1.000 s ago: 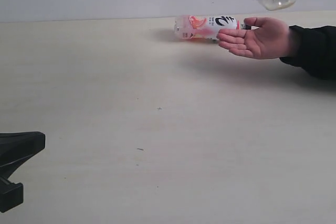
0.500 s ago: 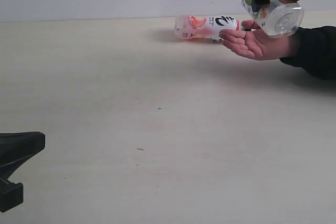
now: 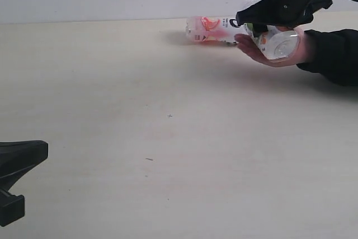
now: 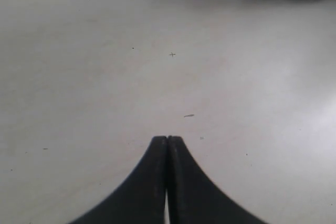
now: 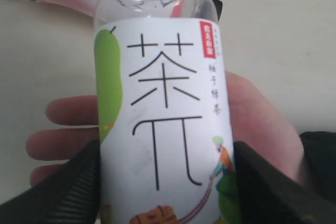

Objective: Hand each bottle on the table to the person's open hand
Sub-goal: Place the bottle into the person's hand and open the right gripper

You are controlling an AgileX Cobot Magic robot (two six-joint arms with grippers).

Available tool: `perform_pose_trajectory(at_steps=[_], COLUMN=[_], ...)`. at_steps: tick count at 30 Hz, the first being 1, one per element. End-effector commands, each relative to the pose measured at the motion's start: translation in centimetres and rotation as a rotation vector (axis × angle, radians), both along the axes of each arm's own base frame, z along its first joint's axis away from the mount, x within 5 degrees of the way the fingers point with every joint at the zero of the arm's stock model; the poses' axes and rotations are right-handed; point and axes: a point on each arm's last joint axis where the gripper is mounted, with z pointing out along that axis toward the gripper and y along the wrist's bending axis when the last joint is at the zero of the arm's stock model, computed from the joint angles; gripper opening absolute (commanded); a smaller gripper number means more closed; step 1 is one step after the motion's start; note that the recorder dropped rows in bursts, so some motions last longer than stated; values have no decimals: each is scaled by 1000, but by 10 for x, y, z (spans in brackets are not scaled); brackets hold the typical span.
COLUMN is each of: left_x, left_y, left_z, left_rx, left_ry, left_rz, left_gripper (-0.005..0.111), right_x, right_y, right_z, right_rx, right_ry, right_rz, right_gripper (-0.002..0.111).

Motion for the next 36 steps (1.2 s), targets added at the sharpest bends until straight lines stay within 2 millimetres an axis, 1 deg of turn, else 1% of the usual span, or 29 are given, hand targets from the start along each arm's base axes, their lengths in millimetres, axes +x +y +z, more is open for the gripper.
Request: perform_pose_trajectory(at_steps=[1, 2, 4, 6, 7, 8, 9, 10, 12, 14, 17, 21, 25, 27, 29, 33, 36], left_x=[0, 0, 0, 0, 0, 0, 0, 0, 0, 0, 0, 0, 0, 0, 0, 0, 0], left_y=[0, 0, 0, 0, 0, 0, 0, 0, 0, 0, 0, 0, 0, 0, 0, 0, 0], left_z=[0, 0, 0, 0, 0, 0, 0, 0, 0, 0, 0, 0, 0, 0, 0, 0, 0], left_rx=[-8, -8, -8, -8, -8, -8, -8, -8, -8, -8, -8, -8, -8, -8, -8, -8, -8], left_ry=[-6, -6, -6, -6, -6, -6, -6, -6, -6, -6, -6, -6, -6, -6, -6, -6, -6], left_rz=[2, 2, 2, 2, 2, 2, 2, 2, 2, 2, 2, 2, 2, 2, 2, 2, 2], left_gripper=[0, 0, 0, 0, 0, 0, 0, 0, 0, 0, 0, 0, 0, 0, 0, 0, 0], right_x=[3, 4, 4, 3, 2, 2, 2, 2, 2, 2, 1, -4, -16, -27, -36, -54, -68], right_y=[-3, -3, -3, -4, -5, -5, -5, -5, -5, -5, -4, -7, -12, -17, -21, -28, -35], right_z=[-6, -6, -6, -6, -7, -7, -7, -7, -6, -5, 0, 21, 59, 89, 109, 142, 160], right_rx=[-21, -26, -32, -39, -44, -45, -45, -43, -26, -21, -16, -9, -13, -7, 6, 24, 21], right_ry=[-8, -10, -10, 1, 10, 11, 11, 12, 12, 7, -4, -45, -118, -184, -230, -303, -323], right_rz=[5, 7, 10, 6, 4, 3, 3, 0, -30, -41, -39, -25, 23, 47, 54, 69, 71], right_gripper=[0, 0, 5, 16, 27, 41, 49, 62, 79, 89, 95, 97, 97, 97, 97, 97, 97])
